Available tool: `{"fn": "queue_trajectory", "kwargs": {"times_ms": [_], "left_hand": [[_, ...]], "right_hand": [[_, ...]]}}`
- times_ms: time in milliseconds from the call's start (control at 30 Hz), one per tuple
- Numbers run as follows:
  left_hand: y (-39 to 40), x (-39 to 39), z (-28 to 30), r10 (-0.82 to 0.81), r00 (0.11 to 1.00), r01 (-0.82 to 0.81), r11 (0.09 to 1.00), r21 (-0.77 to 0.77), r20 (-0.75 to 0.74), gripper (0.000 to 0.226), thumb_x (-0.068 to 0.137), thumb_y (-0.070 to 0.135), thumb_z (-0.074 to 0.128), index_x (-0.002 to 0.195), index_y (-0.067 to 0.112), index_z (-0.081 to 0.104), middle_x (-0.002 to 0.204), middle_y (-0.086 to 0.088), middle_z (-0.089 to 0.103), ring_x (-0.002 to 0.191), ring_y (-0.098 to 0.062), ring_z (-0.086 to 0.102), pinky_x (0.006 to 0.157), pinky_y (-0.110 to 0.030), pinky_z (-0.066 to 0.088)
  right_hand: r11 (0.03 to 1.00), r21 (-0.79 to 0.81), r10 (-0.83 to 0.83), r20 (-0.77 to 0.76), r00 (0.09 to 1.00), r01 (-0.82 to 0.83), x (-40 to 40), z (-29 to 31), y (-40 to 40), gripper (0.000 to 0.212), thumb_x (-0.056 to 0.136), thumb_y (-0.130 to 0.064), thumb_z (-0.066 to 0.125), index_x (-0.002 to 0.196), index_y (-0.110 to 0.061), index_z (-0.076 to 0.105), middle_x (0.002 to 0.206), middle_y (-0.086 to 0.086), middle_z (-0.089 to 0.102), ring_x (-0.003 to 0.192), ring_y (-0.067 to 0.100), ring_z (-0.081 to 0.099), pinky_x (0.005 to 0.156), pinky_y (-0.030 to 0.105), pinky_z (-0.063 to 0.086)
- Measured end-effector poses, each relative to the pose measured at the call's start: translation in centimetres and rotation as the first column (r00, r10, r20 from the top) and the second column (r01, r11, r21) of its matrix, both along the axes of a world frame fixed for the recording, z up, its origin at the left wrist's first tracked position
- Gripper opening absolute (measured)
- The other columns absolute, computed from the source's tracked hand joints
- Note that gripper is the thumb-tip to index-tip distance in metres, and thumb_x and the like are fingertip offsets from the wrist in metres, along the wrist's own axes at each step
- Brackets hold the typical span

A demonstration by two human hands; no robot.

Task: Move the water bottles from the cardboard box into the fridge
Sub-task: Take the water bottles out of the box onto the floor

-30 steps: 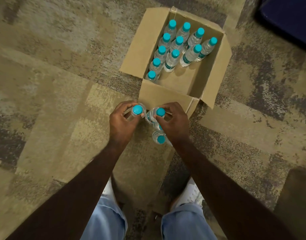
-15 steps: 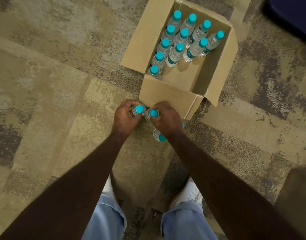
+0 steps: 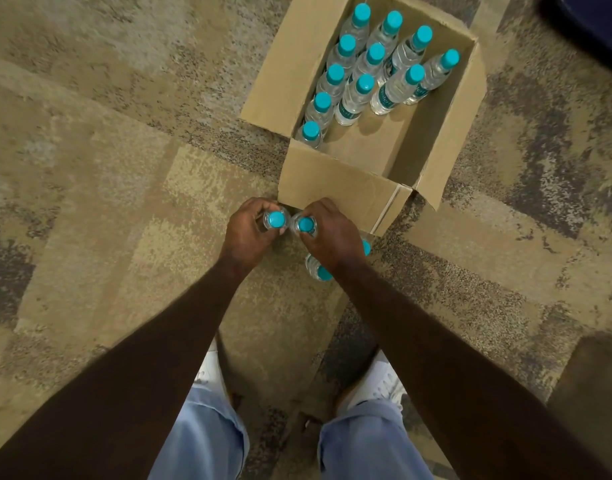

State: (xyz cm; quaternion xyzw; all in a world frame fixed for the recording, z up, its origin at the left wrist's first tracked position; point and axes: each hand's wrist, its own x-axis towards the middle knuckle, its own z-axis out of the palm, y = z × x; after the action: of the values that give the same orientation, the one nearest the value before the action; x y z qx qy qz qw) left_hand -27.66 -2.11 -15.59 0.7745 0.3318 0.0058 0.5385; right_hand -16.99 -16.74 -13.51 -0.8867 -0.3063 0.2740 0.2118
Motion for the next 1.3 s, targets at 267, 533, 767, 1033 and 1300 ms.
{"fn": "queue_trajectory", "kwargs": {"times_ms": [267,533,767,1033,1300], "left_hand": [[-0.3,-0.8,0.6,-0.054,0.998,0.054,0.999,-0.001,-0.041,0.051,0.075,0.013,0.085,0.121,0.019,0.064,0.122,0.004,0.064,0.116,-0.011,0.060,0.100,-0.042,0.053],[0.1,0.3,3.3,0.011,0.997,-0.012,1.000,0.006,0.071,0.045,0.090,0.031,0.070,0.131,0.014,0.061,0.128,0.003,0.064,0.119,-0.007,0.060,0.102,-0.035,0.052],[-0.6,6.3,6.3,0.182,0.952,-0.187,0.982,-0.005,0.246,0.035,0.093,0.020,0.068,0.126,0.008,0.065,0.122,-0.003,0.069,0.115,-0.016,0.065,0.097,-0.044,0.056],[-2.3,16.4,6.4,0.130,0.954,-0.121,0.991,-0.053,0.272,0.047,0.090,0.011,0.071,0.135,0.005,0.060,0.133,-0.007,0.065,0.123,-0.012,0.061,0.105,-0.025,0.050],[-2.1,22.7,3.6,0.046,0.984,-0.069,0.989,0.132,0.171,0.053,0.091,0.029,0.071,0.140,0.014,0.056,0.138,-0.001,0.061,0.129,-0.013,0.055,0.110,-0.036,0.048]], "right_hand": [[0.999,0.025,0.030,-0.011,0.999,-0.029,0.2,-0.1,-0.3,0.038,0.086,-0.026,0.072,0.121,-0.019,0.058,0.121,0.000,0.058,0.102,0.017,0.057,0.078,0.028,0.046],[0.979,0.202,-0.047,0.022,0.999,0.042,2.6,2.1,-0.3,0.035,0.088,-0.028,0.070,0.121,-0.022,0.062,0.121,-0.004,0.061,0.111,0.014,0.058,0.087,0.037,0.054],[0.934,0.326,-0.193,0.118,0.974,0.145,7.9,3.6,-0.1,0.028,0.088,-0.025,0.072,0.114,-0.017,0.065,0.109,-0.002,0.065,0.095,0.012,0.061,0.080,0.029,0.052],[0.834,0.407,-0.441,0.088,0.893,0.372,14.2,3.4,0.7,0.029,0.088,-0.025,0.071,0.114,-0.015,0.064,0.108,0.000,0.066,0.091,0.011,0.063,0.079,0.036,0.057],[0.778,0.416,-0.560,0.120,0.820,0.471,19.5,2.1,1.0,0.031,0.088,-0.032,0.070,0.115,-0.017,0.063,0.113,-0.002,0.064,0.101,0.012,0.062,0.085,0.038,0.056]]}}
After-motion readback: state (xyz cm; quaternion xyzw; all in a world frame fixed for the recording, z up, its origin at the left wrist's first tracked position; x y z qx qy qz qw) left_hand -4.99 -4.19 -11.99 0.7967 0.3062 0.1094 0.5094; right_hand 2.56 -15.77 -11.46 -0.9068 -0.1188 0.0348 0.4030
